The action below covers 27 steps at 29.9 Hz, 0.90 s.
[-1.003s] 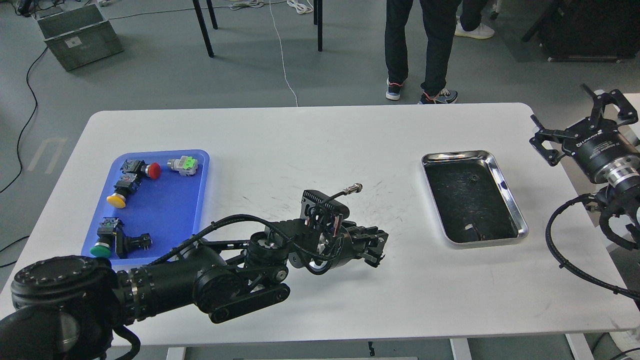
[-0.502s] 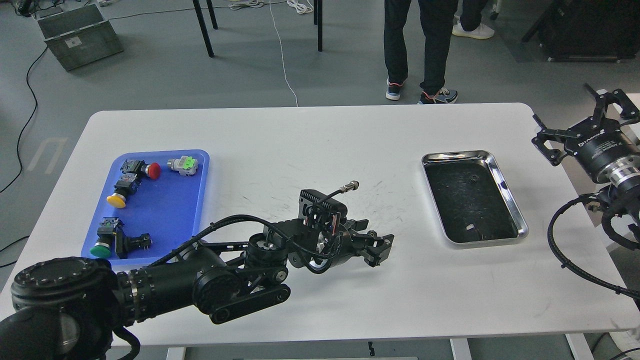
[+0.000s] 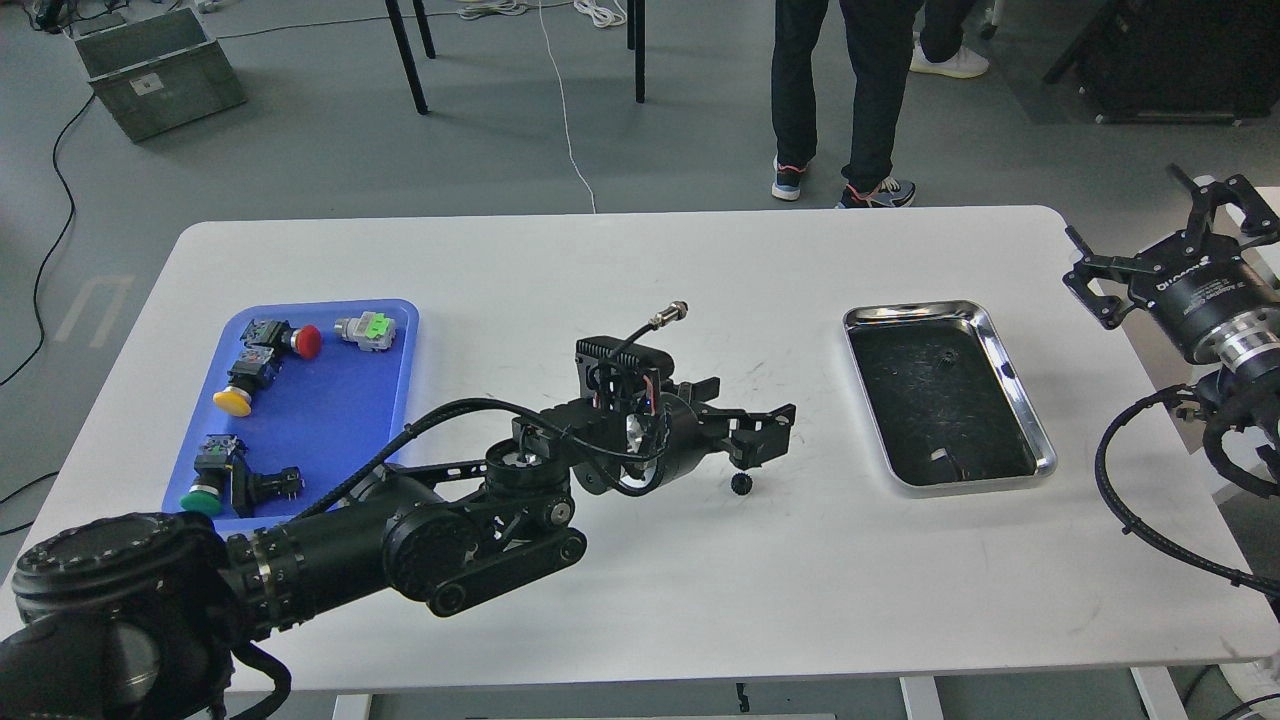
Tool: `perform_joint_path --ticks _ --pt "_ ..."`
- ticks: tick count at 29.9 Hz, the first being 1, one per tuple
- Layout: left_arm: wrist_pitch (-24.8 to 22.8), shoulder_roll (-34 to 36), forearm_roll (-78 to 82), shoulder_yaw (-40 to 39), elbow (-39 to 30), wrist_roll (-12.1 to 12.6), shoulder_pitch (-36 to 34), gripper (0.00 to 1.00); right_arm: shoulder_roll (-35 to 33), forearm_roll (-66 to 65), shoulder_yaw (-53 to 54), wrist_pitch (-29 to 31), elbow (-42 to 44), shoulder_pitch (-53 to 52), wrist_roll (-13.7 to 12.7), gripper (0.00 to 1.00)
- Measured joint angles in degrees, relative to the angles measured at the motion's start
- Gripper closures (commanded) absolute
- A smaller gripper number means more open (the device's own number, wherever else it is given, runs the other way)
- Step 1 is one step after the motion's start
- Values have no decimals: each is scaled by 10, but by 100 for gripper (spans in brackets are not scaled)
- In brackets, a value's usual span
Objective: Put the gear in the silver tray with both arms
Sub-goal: 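Open the left gripper to drop the gear, then retract the arm, then move the right gripper over the gear on the table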
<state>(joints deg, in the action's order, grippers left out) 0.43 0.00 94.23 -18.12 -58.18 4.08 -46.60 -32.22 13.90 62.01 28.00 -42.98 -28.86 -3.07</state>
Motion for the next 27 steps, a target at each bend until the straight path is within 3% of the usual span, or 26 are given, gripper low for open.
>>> perform_joint_path --ticks 5,12,16,22,27 --pt "0 17 -105 -107 -10 0 -18 3 4 -2 -2 0 -4 -8 0 3" --pt "18 158 -360 -246 -12 -17 -38 3 0 -2 -30 0 -14 -49 -1 3" --pt "22 216 -522 -267 13 -54 -38 3 -3 -2 -32 0 -13 -64 -2 1" --pt "18 226 -717 -270 123 -146 -32 3 -4 -15 -57 0 -13 -96 -6 1" --pt "-66 216 -840 -270 207 -179 -29 2 -5 -89 -115 0 -31 -158 -9 1"
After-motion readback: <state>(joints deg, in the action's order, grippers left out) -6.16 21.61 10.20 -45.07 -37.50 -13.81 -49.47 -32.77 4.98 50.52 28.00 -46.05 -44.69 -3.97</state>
